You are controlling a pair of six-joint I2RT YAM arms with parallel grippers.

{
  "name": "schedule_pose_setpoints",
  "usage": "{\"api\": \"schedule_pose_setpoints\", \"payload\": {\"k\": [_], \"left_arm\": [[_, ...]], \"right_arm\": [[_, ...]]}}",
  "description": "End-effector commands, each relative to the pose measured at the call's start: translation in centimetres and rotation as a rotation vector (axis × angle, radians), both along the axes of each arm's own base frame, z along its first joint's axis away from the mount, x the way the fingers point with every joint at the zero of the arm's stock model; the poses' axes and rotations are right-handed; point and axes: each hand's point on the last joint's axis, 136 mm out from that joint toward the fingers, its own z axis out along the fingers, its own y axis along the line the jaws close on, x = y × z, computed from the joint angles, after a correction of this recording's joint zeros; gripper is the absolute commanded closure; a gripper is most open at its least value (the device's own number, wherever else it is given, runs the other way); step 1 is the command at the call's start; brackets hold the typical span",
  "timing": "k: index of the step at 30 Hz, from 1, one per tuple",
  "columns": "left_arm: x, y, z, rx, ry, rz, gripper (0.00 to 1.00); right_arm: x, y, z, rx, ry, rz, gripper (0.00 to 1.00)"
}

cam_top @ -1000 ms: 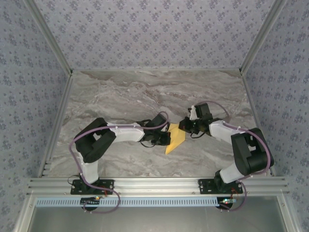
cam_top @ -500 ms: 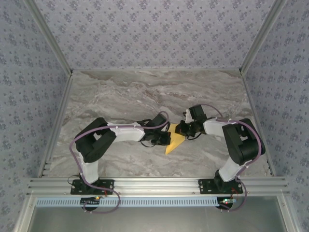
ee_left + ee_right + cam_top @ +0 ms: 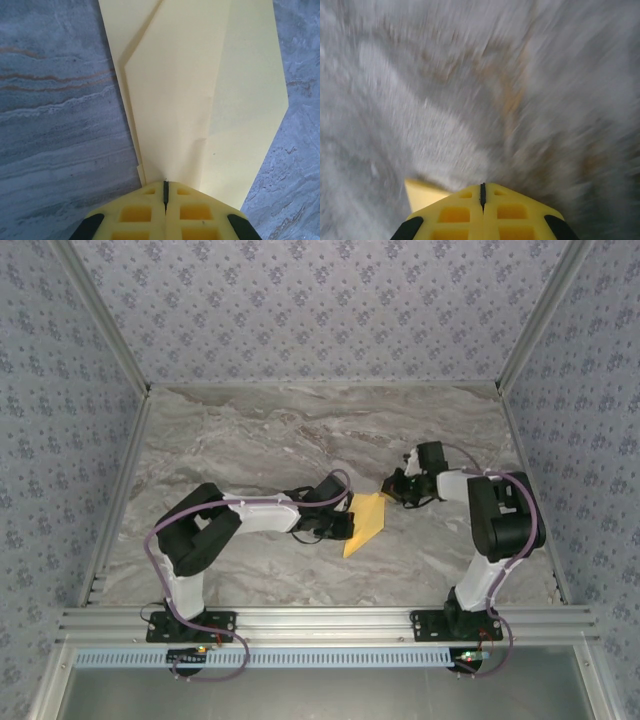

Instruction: Fold a paper plane with a square sheet of paper (pick it up from the middle)

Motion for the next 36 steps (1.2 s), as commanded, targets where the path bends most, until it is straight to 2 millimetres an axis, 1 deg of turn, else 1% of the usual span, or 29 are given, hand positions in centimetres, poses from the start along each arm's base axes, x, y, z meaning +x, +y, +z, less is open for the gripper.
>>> {"api": "schedule_pose_setpoints", "payload": {"k": [1,3,5,9,11,14,17,19,21,27,30,34,36], "left_arm": [[-3.8,5.0,-5.2,0.238,0.135,-0.032,1.00],[-3.7,5.0,-5.1,0.240,0.128,-0.034,1.00],[-3.4,5.0,-5.0,0.241,0.111,-0.044,1.00],[-2.2,5.4,-4.3,0.246,0.041,-0.083,1.00],[-1.6,5.4,-3.8,0.235,0.018,-0.096,1.00],[-1.4,4.7,-3.1,0.197,0.002,-0.118,1.00],[-1.4,4.2,-2.8,0.170,0.005,-0.117,1.00],[-1.3,4.0,-2.6,0.157,0.002,-0.114,1.00],[-1.3,3.9,-2.3,0.149,0.000,-0.109,1.00],[-1.1,3.1,-1.0,0.103,-0.015,-0.104,1.00],[-0.8,2.1,0.4,0.052,-0.029,-0.107,1.00],[-0.1,0.7,3.0,-0.026,-0.052,-0.086,1.00],[0.1,0.3,4.1,-0.069,-0.053,-0.056,0.95]], "right_arm": [[2.4,-2.3,1.2,-0.091,-0.051,-0.057,1.00],[2.4,-2.2,2.0,-0.095,-0.067,-0.046,1.00],[1.8,-2.0,2.8,-0.089,-0.085,-0.032,1.00],[-1.0,0.1,3.9,-0.047,-0.104,0.035,1.00],[-3.2,2.0,3.6,-0.024,-0.087,0.088,1.00],[-5.8,4.5,2.9,0.012,-0.051,0.142,1.00],[-7.8,6.7,2.0,0.058,-0.012,0.178,1.00],[-8.6,7.5,1.5,0.060,0.004,0.196,1.00],[-9.1,7.8,0.8,0.045,0.019,0.200,1.00],[-9.5,7.2,-1.4,-0.004,0.071,0.187,1.00],[-9.8,6.5,-2.7,-0.045,0.105,0.174,1.00],[-10.3,5.8,-3.9,-0.093,0.146,0.162,1.00],[-10.4,5.5,-4.2,-0.107,0.156,0.158,1.00]]}}
